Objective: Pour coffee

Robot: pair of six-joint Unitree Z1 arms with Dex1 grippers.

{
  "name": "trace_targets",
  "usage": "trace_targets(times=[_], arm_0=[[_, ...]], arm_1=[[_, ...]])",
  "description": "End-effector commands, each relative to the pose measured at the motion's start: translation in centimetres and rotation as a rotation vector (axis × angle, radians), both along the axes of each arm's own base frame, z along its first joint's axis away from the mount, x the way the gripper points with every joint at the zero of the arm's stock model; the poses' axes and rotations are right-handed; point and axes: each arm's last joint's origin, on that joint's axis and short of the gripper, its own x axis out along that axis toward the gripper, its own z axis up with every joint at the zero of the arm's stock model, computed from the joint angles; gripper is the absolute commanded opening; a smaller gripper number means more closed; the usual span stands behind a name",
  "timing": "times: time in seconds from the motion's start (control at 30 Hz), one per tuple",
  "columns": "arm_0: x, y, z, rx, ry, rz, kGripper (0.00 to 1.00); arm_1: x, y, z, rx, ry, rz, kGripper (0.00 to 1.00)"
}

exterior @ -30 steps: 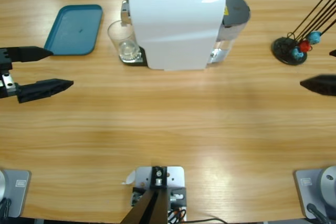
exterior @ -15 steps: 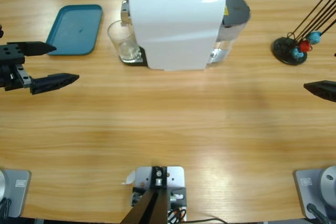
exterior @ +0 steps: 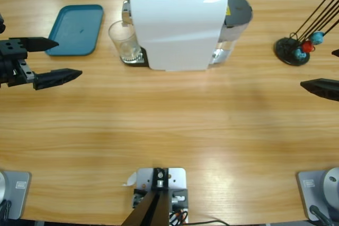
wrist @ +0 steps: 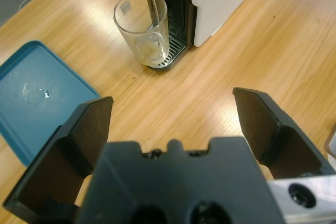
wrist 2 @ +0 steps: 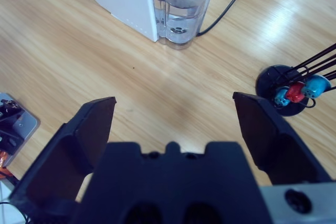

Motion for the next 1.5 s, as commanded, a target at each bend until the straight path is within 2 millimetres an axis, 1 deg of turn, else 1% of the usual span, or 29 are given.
trace_targets(times=[0.03,0.23,0.43,0.67,0.9,1.07,1.5], arm_0=[[0.5,-0.6,-1.2,0.038,0.040,0.000,1.000],[0.6,-0.7,-1.7,0.043,0.068,0.005,1.000],[0.3,-0.5,-1.3,0.021,0.060,0.010,1.000],[0.3,-0.5,-1.3,0.019,0.067,0.011,1.000],[1.1,-0.6,-1.4,0.025,0.072,0.032,1.000],[1.9,-1.2,-1.4,0.013,0.058,0.034,1.000],[1.7,-1.0,-1.0,0.001,0.044,0.035,1.000]], arm_1=[[0.5,0.6,-1.3,-0.050,0.038,0.030,0.993],[0.7,0.7,-1.3,-0.053,0.043,0.033,0.996],[0.6,0.7,-1.3,-0.055,0.041,0.032,0.994],[0.9,0.9,-1.4,-0.061,0.050,0.033,1.000],[0.9,0.9,-1.4,-0.062,0.050,0.033,0.996],[0.9,0.9,-1.4,-0.065,0.052,0.033,0.996],[0.9,0.9,-1.4,-0.067,0.049,0.041,0.996]])
